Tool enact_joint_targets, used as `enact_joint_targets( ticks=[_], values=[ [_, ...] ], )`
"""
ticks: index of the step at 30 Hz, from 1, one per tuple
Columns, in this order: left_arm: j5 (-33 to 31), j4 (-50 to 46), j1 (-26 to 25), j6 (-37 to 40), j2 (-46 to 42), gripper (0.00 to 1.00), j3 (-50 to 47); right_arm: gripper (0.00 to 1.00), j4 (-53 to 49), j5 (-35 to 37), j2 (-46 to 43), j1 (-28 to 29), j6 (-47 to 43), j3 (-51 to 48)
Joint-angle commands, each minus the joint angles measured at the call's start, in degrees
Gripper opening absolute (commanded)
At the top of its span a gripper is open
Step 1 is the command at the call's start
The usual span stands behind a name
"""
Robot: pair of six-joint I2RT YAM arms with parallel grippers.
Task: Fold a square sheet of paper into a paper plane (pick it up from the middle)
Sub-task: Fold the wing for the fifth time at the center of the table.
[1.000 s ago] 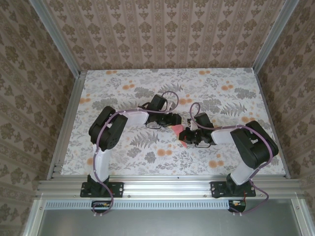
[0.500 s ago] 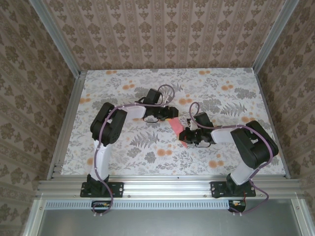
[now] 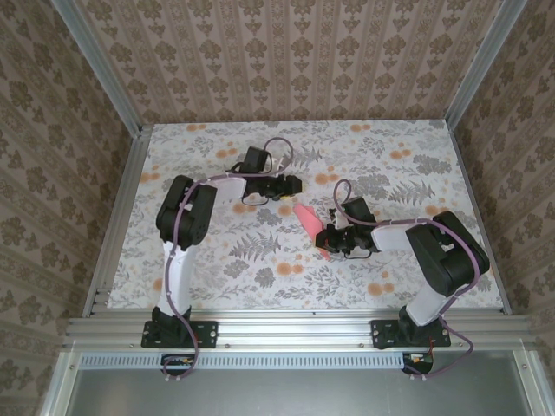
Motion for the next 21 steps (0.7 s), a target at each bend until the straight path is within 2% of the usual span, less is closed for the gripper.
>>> enact_joint_targets(
  ticks=[1,6,10,13,21],
  values=[
    [-2.65,-4.5,-0.9,3.28,-6.48,0.56,0.32,0.0,-10.17,3.69,2.48,-0.14,-0.41,-0.82],
    [-5.57,-3.4,-5.21,1.32,-13.43,0.53,-6.84,0.0,-10.92,4.04,2.01,-0.11,-0.41,0.16],
    [-8.63,-1.86,-10.23,-0.54,-15.27,0.46,-10.78,0.0,-10.73,4.55,2.39,-0.13,-0.07,0.15],
    [-8.5,2.8,-12.68,-3.68,-15.18,0.41,-13.57,0.0,-10.25,4.73,2.4,-0.15,0.25,-0.2],
    [-8.13,8.13,-13.96,-6.83,-12.94,0.38,-17.55,0.0,-10.25,5.0,2.16,-0.16,0.4,-0.37]
  ],
)
